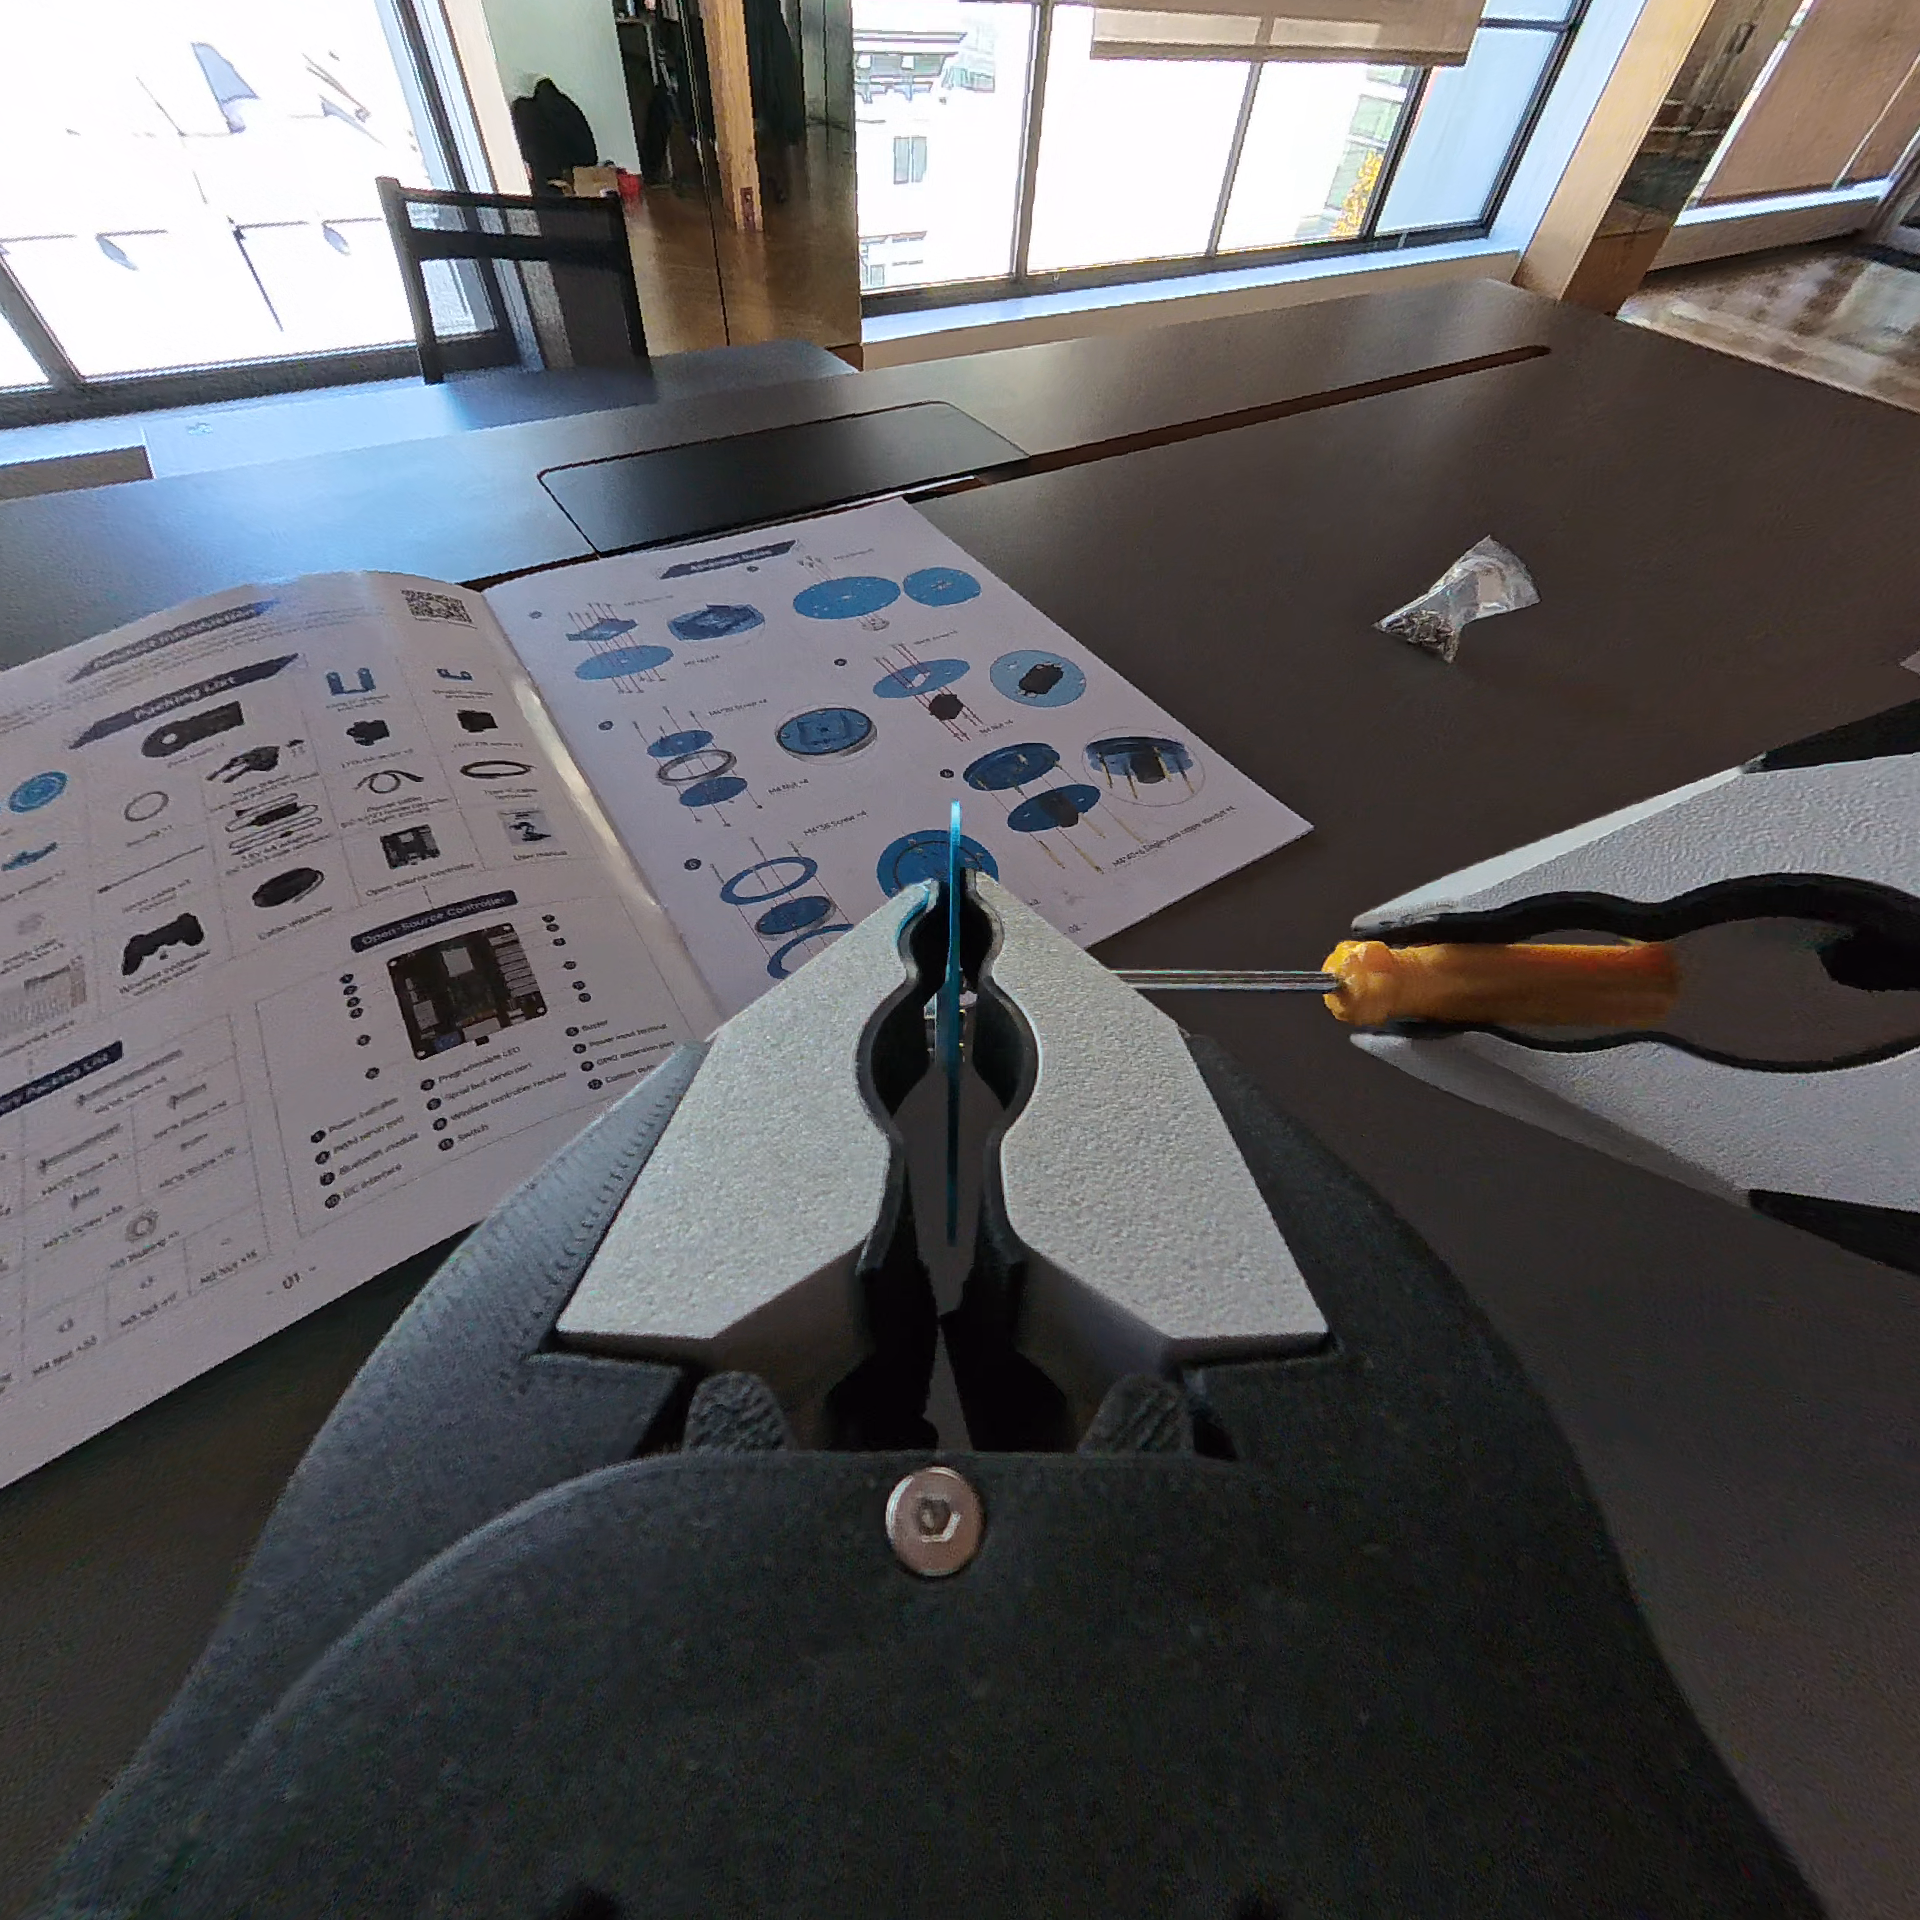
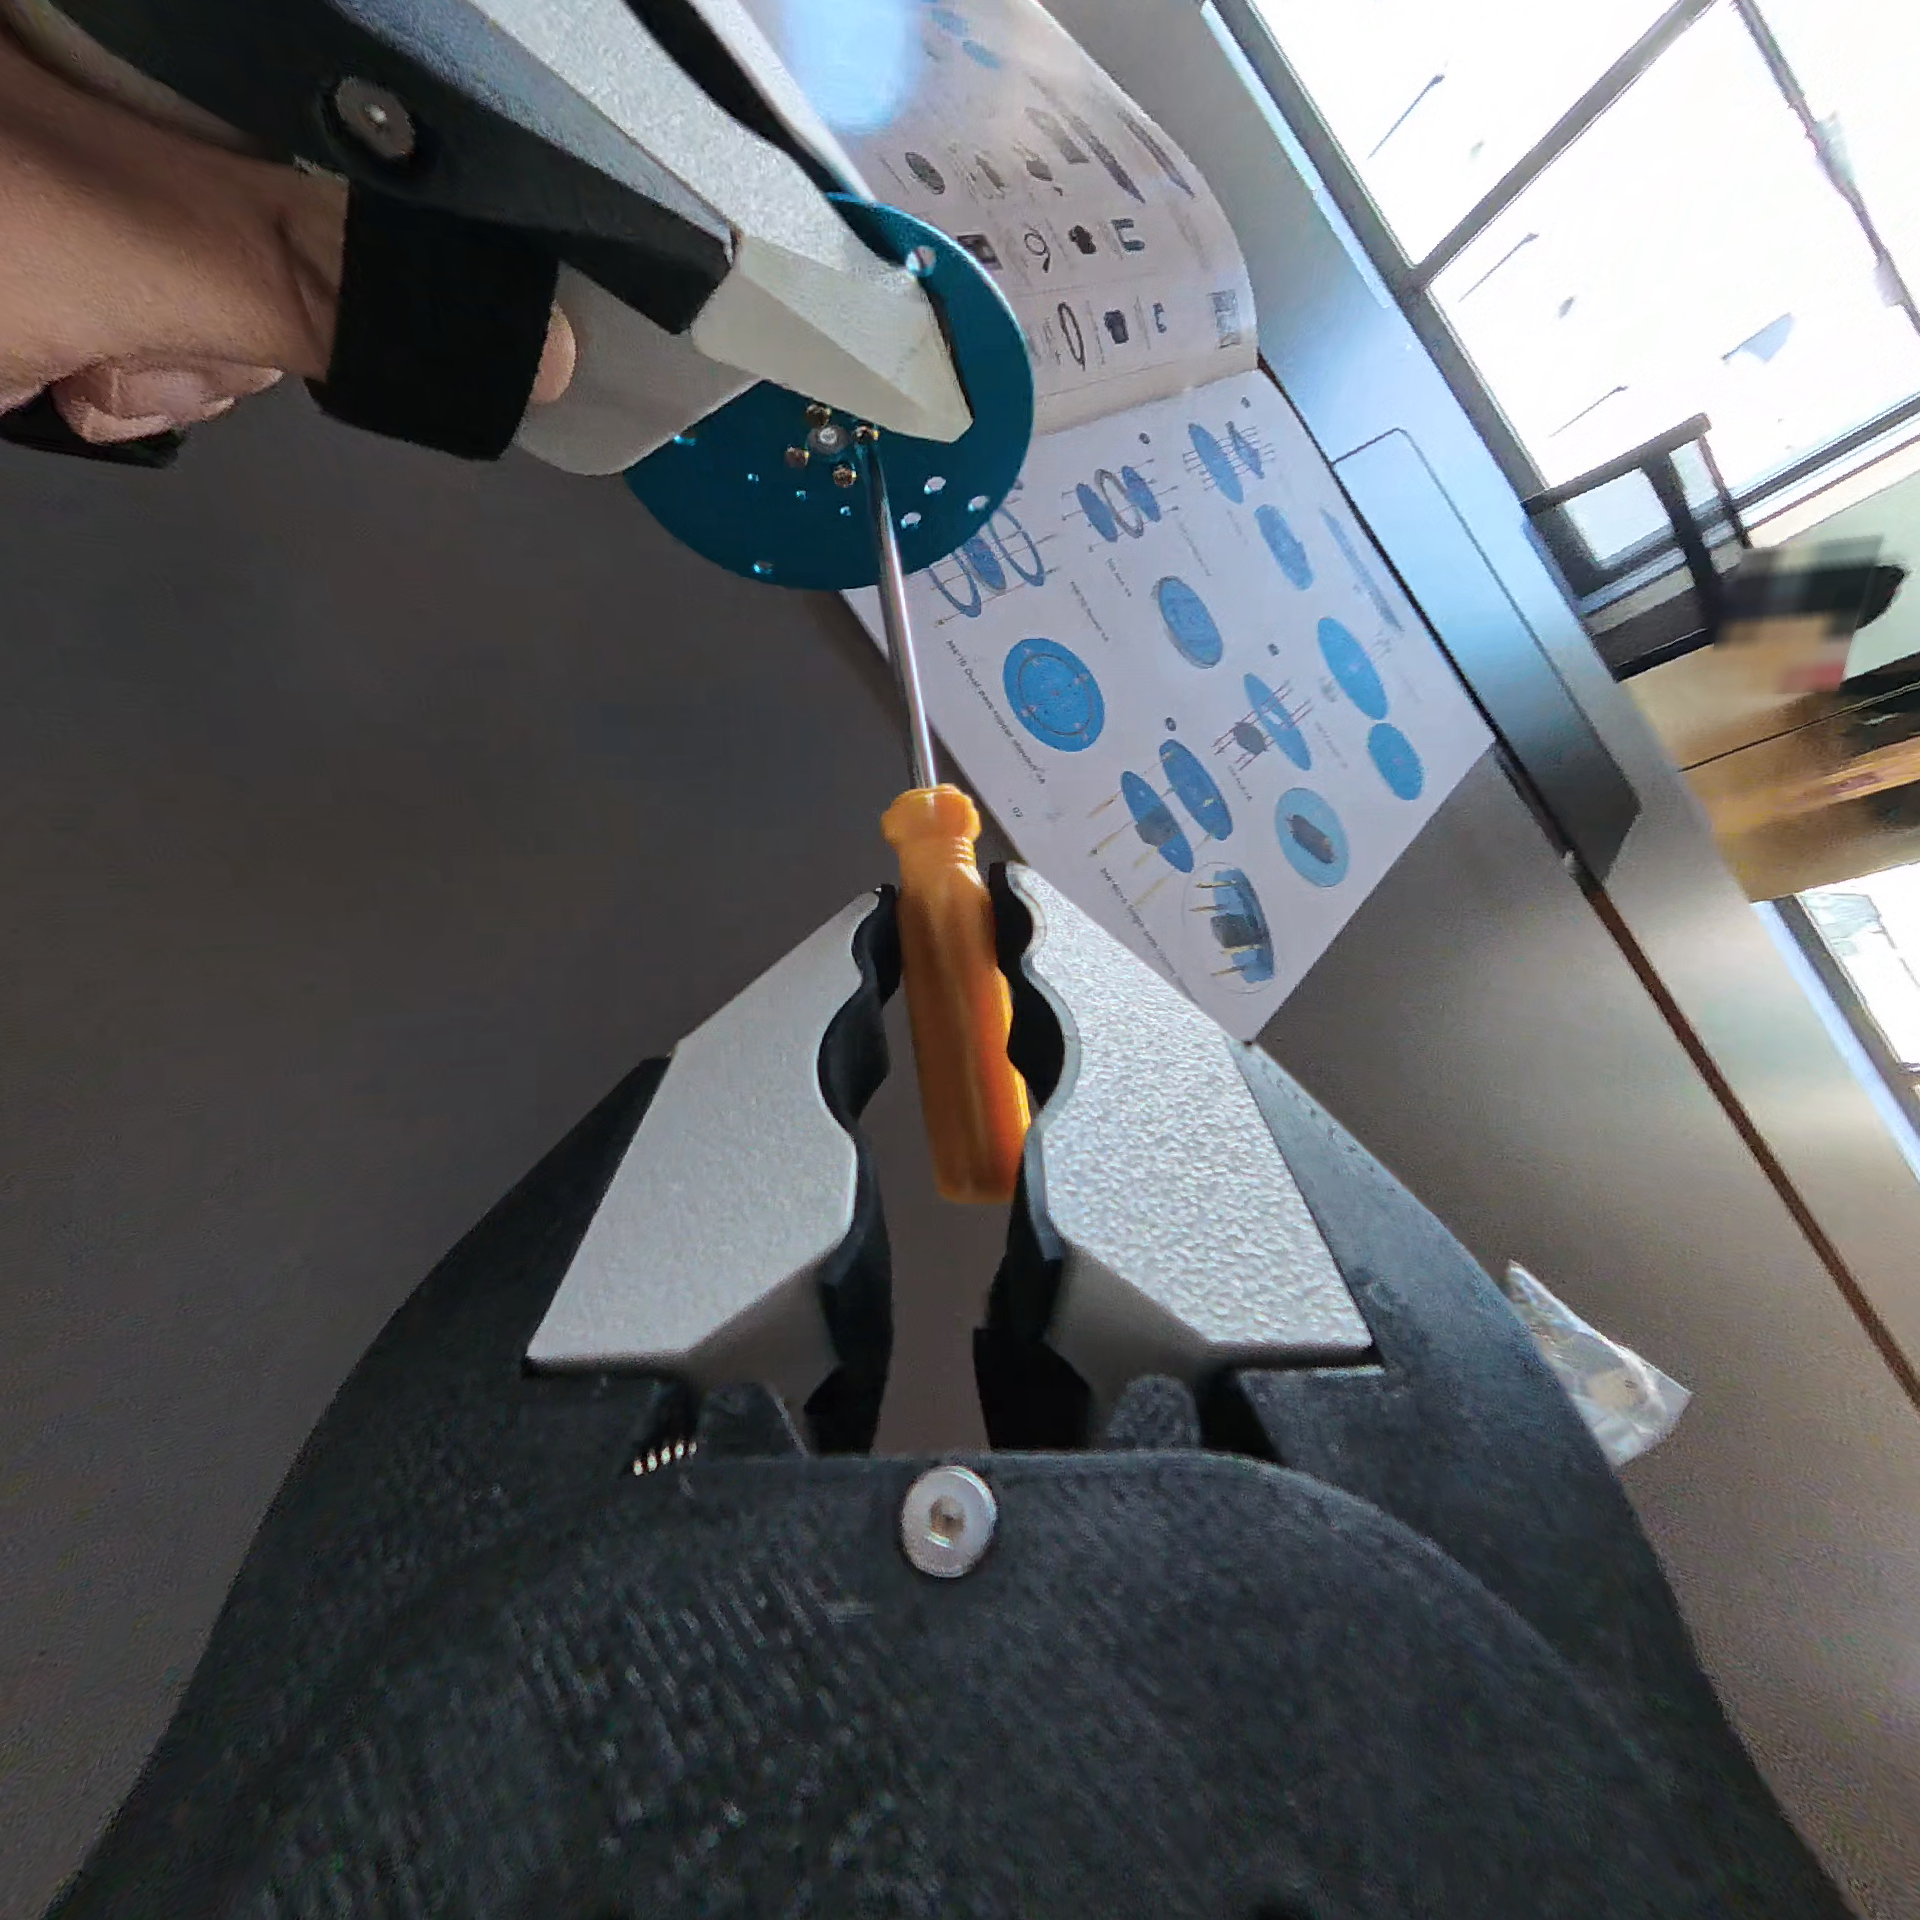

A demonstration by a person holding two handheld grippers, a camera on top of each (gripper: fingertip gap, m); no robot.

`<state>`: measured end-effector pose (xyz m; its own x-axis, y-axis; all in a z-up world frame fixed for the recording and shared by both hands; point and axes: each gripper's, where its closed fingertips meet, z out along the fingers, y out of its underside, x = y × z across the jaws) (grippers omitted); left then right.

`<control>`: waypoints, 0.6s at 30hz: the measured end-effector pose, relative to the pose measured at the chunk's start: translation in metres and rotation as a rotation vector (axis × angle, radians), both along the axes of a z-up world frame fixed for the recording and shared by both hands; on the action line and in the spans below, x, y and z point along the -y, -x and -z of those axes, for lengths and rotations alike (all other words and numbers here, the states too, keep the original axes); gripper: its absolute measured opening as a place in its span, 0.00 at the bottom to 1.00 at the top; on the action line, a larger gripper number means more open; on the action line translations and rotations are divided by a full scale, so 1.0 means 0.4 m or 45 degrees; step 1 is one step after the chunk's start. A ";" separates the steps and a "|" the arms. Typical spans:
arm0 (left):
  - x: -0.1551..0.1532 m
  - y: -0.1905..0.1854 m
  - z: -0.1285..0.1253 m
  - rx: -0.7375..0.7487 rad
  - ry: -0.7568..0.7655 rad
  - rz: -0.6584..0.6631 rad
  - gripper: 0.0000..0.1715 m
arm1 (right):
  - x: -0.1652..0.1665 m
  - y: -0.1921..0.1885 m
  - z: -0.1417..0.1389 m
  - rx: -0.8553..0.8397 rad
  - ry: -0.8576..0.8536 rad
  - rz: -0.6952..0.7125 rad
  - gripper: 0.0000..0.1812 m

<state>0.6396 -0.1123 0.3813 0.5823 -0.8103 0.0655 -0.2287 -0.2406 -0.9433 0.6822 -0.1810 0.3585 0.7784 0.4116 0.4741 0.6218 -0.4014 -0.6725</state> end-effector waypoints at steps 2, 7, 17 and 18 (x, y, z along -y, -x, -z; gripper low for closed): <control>0.001 0.000 0.000 -0.003 -0.004 -0.001 0.00 | 0.001 0.001 0.003 -0.034 0.021 -0.004 0.10; 0.000 -0.001 0.005 0.015 0.041 0.009 0.00 | 0.000 -0.004 0.009 0.024 0.042 -0.033 0.10; -0.005 0.001 0.012 -0.032 0.001 0.005 0.00 | -0.004 0.008 0.042 -0.358 0.223 -0.001 0.10; -0.005 0.000 0.011 -0.038 -0.010 0.005 0.00 | -0.003 0.012 0.045 -0.412 0.250 -0.004 0.10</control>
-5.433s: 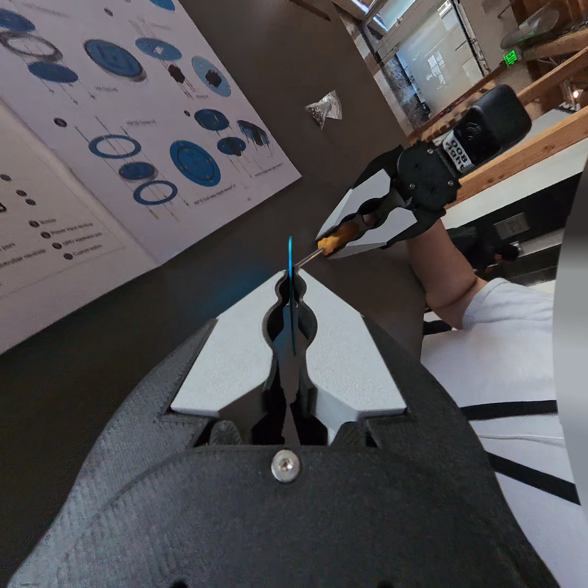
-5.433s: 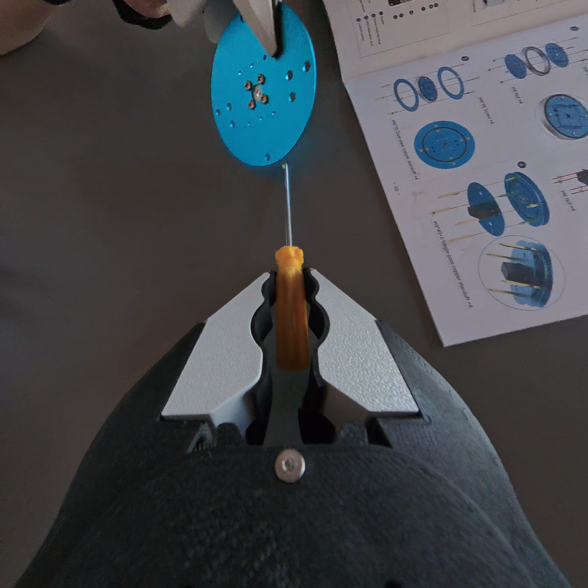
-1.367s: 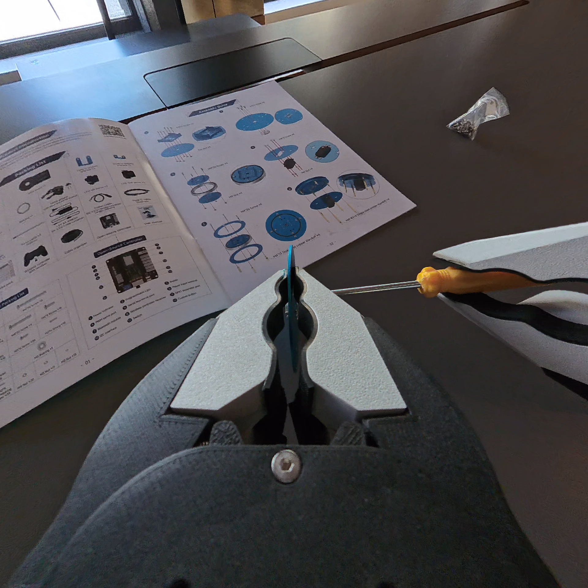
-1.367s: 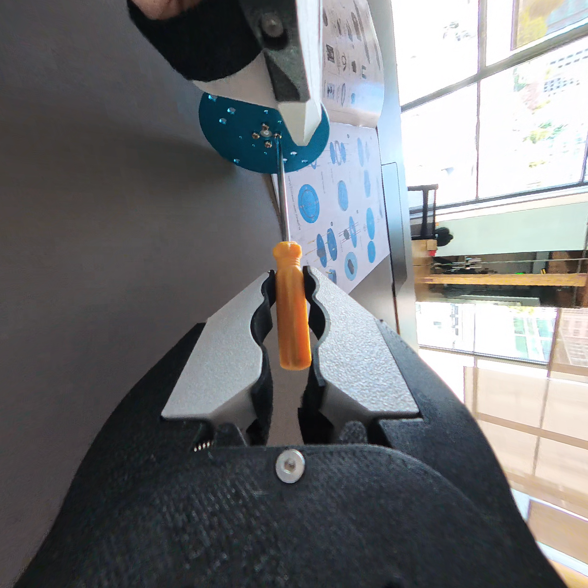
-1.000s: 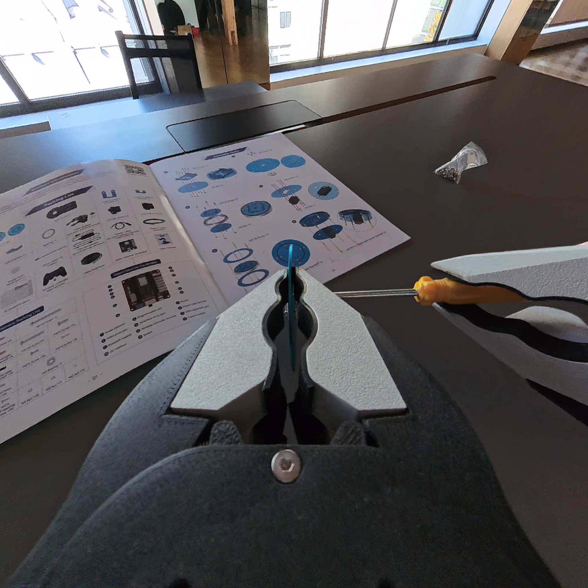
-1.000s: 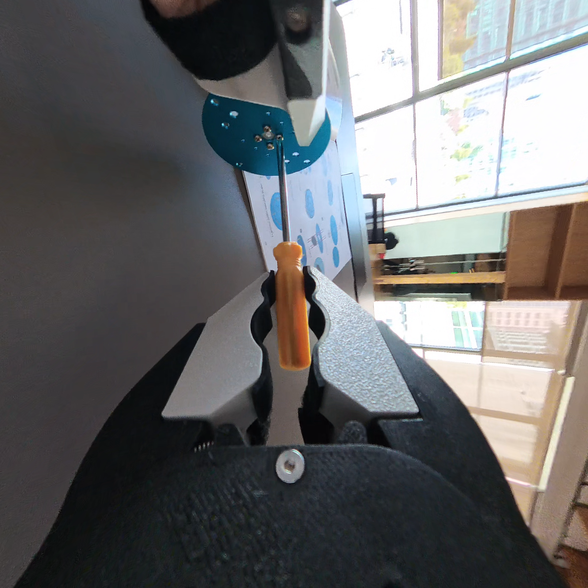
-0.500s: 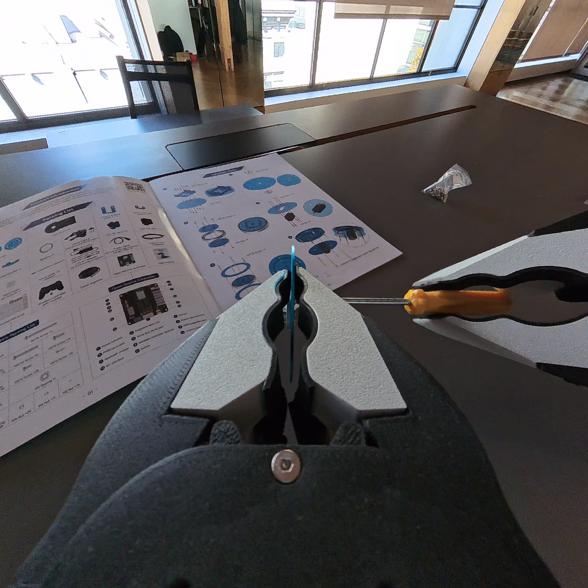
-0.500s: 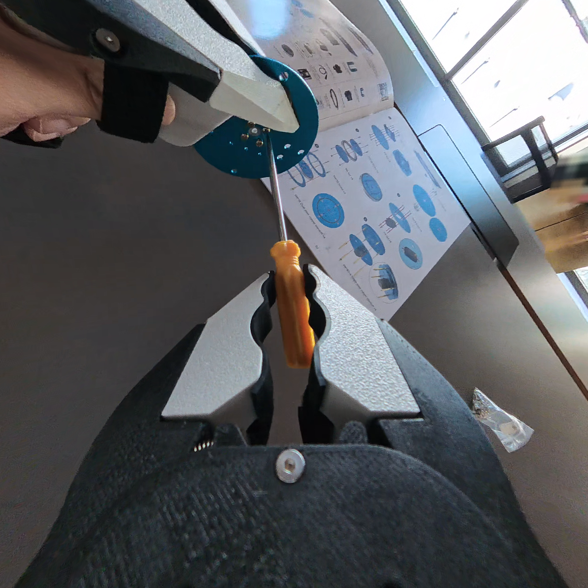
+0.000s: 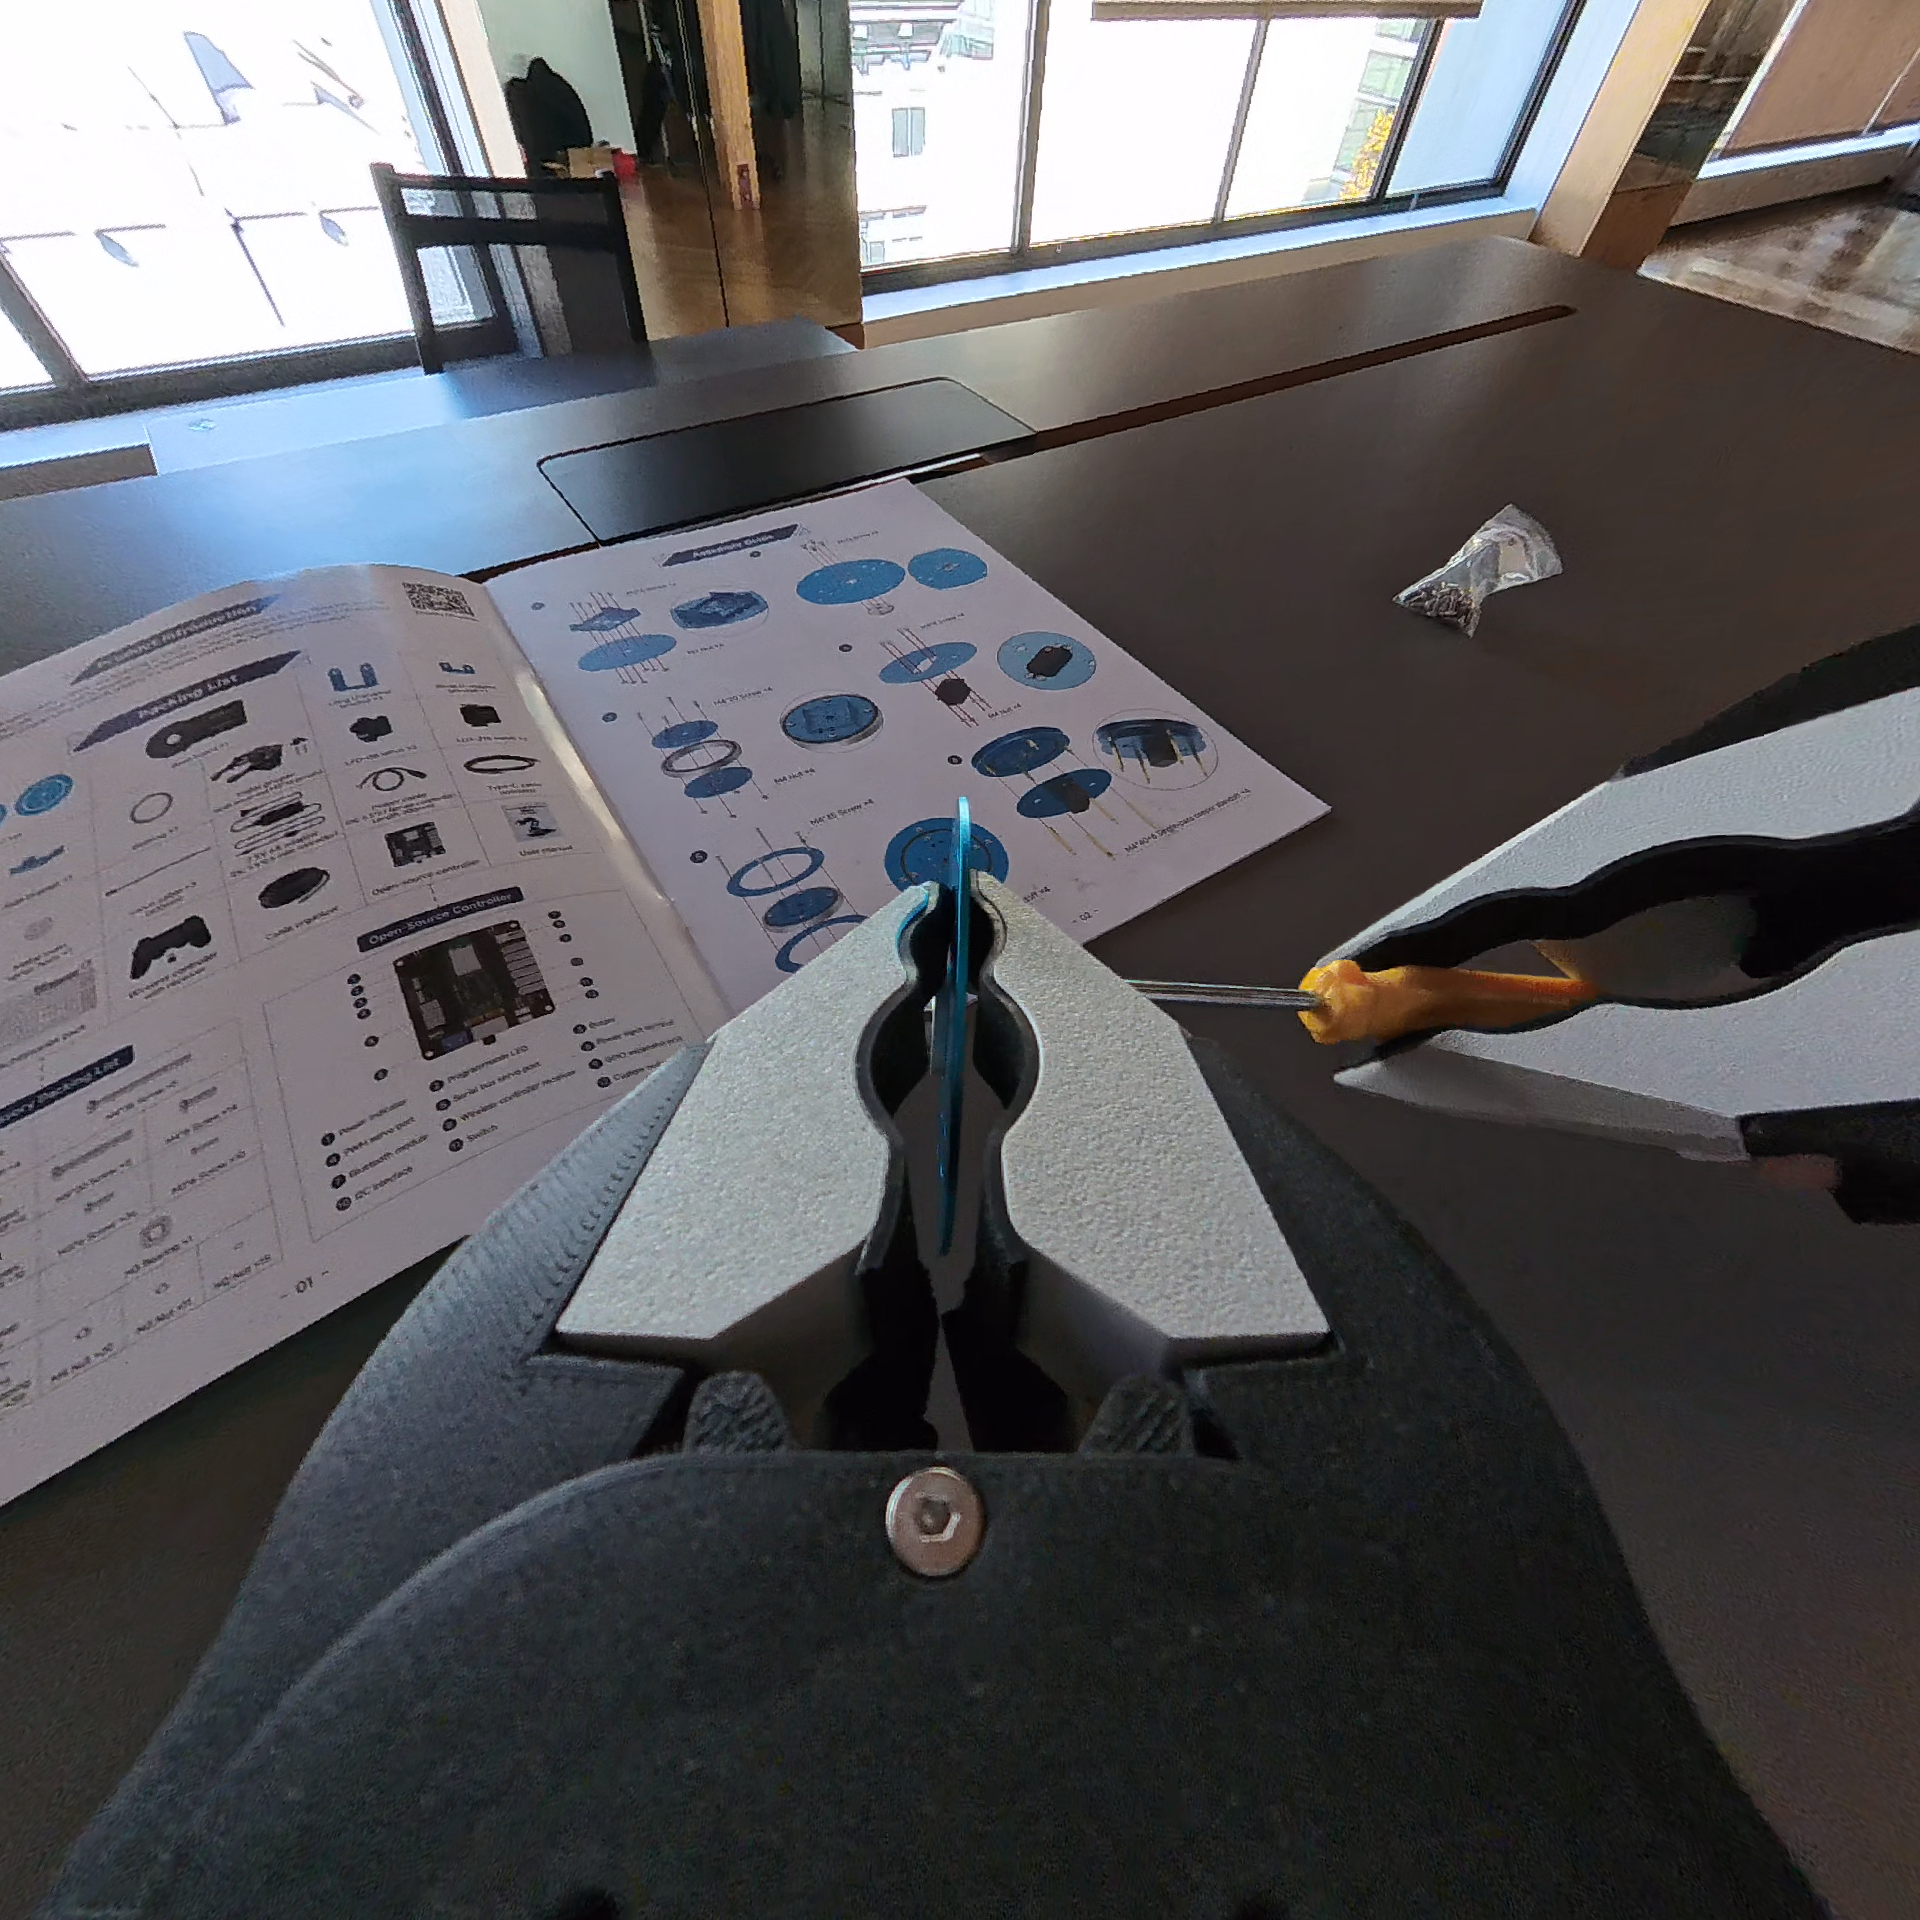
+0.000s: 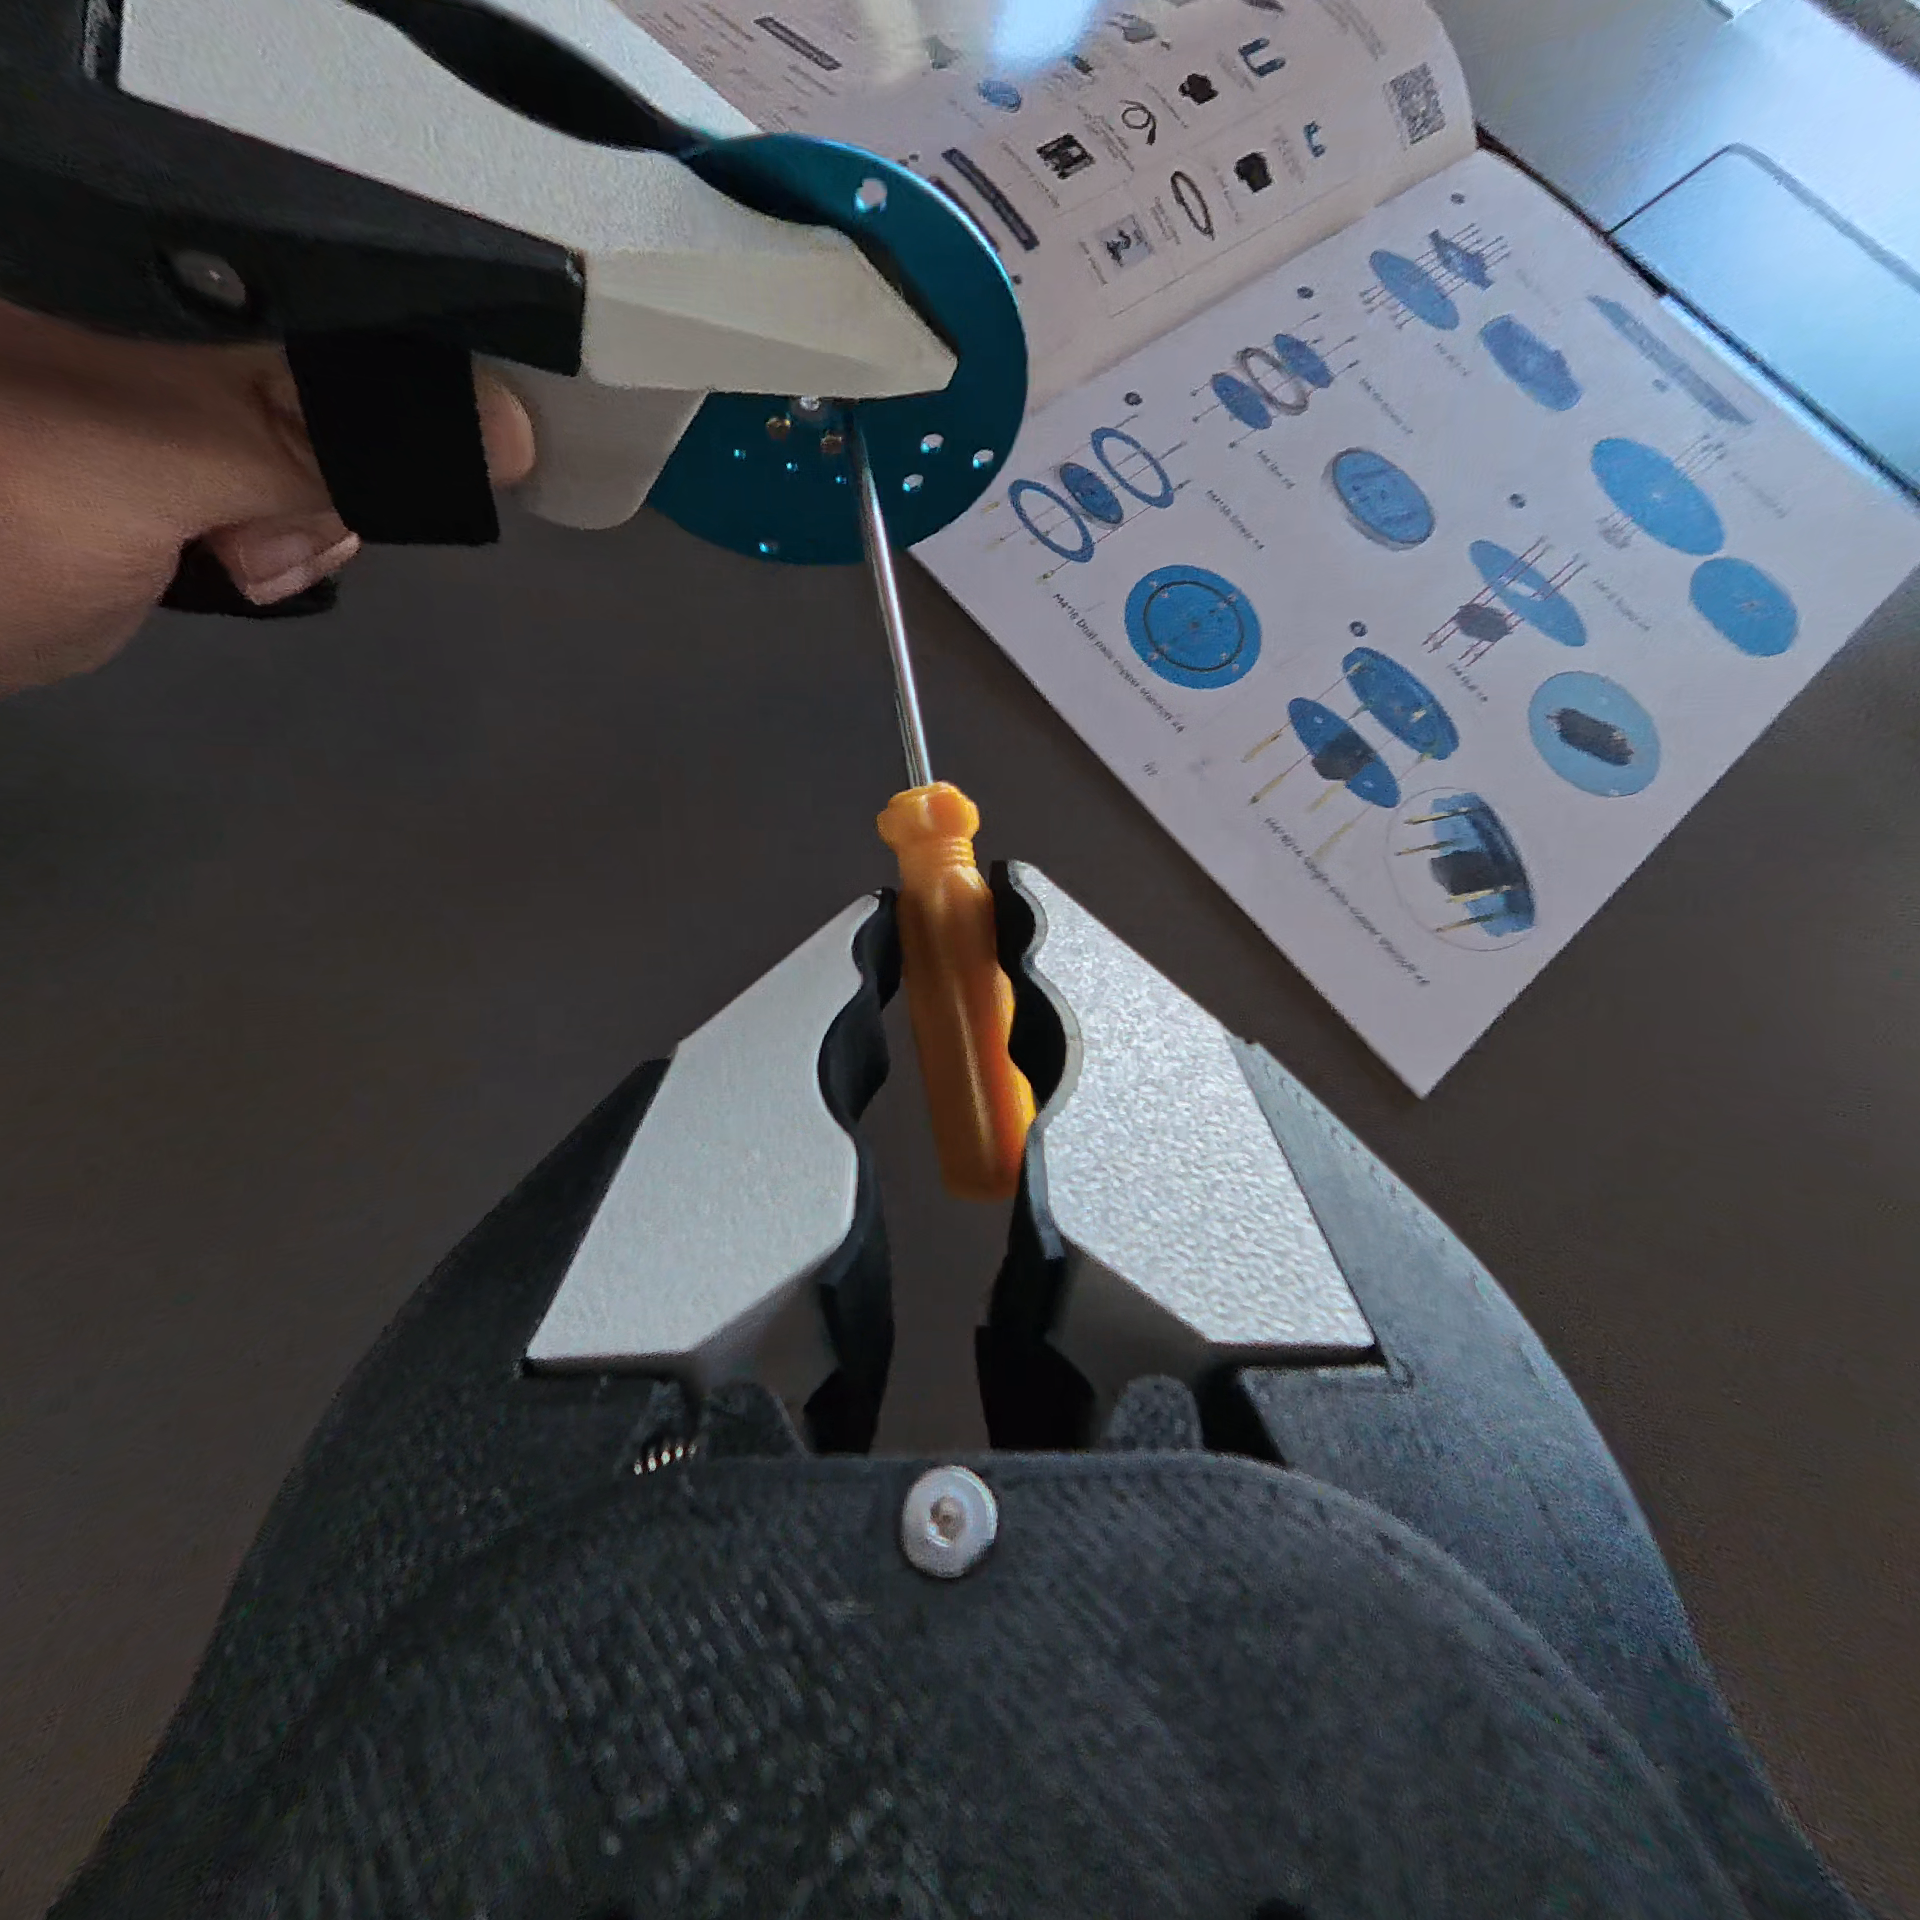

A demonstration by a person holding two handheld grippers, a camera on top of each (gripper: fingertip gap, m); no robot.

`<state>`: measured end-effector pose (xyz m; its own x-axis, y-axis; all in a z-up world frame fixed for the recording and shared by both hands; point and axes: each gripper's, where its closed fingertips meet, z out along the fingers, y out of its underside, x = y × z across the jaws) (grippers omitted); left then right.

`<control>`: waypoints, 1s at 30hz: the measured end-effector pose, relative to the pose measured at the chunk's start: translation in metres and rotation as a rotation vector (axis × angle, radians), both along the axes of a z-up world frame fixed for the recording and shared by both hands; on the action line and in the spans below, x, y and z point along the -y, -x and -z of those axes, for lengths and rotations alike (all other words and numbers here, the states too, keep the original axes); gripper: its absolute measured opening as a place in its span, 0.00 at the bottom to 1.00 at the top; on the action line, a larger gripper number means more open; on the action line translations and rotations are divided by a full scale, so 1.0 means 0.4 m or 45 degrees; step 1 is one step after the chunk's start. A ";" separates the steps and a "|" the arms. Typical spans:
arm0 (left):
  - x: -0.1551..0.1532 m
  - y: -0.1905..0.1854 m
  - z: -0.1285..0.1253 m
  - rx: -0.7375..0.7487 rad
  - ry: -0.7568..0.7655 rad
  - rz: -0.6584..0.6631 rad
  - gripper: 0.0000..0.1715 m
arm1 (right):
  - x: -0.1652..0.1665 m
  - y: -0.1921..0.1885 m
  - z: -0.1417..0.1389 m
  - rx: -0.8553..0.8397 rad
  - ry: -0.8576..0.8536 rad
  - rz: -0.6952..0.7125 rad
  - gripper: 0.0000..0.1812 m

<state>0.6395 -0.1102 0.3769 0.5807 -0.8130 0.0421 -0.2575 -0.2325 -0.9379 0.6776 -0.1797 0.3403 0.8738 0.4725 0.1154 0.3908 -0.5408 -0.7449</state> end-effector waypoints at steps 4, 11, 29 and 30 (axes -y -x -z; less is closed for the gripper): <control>0.003 -0.003 0.000 -0.045 -0.061 0.008 0.00 | 0.009 0.015 0.015 -0.274 0.159 -0.009 0.10; 0.007 -0.009 0.002 -0.087 -0.113 0.014 0.00 | 0.023 0.012 -0.013 -0.353 0.144 -0.037 0.10; 0.007 -0.008 0.024 0.295 0.391 0.153 0.00 | 0.054 0.026 -0.035 0.093 0.016 -0.108 0.10; 0.010 -0.011 0.024 0.275 0.371 0.155 0.00 | 0.050 0.024 -0.034 0.124 0.008 -0.104 0.10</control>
